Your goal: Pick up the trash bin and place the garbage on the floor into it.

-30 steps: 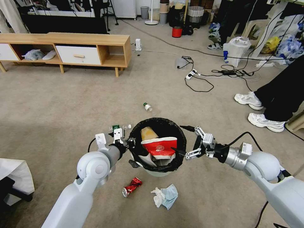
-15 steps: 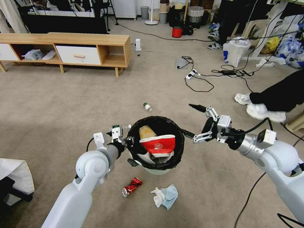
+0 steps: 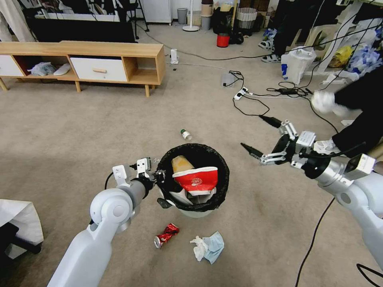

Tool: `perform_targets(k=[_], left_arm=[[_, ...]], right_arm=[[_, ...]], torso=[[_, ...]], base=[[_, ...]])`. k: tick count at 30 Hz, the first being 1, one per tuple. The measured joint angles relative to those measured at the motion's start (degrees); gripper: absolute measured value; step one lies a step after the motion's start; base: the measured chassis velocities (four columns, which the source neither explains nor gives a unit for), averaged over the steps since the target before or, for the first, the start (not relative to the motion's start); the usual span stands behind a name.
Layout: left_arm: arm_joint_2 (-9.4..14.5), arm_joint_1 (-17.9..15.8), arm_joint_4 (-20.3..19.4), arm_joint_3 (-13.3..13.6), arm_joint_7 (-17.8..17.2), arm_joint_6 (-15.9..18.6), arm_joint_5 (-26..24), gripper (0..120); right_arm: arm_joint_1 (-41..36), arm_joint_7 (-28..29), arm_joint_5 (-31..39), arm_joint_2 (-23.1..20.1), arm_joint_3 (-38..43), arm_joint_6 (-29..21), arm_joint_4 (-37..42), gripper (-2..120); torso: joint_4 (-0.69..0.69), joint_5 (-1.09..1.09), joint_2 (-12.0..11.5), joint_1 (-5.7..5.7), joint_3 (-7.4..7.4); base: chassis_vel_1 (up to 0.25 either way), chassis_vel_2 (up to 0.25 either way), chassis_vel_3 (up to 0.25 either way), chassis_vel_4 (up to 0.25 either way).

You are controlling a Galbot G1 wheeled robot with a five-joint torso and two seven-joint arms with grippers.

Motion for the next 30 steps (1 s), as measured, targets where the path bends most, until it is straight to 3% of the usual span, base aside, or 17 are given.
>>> perform_targets(k=[30], left_arm=[[1.21, 1.41, -3.58, -4.53, -0.40, 0.06, -0.87, 3]], right_arm=[[-5.61, 1.32, -8.58, 1.98, 0.29, -2.65, -9.23, 100]], torso=[[0.01, 0.00, 0.00, 0.00, 0.00]], base=[[0.000, 0.000, 0.000, 0.000]])
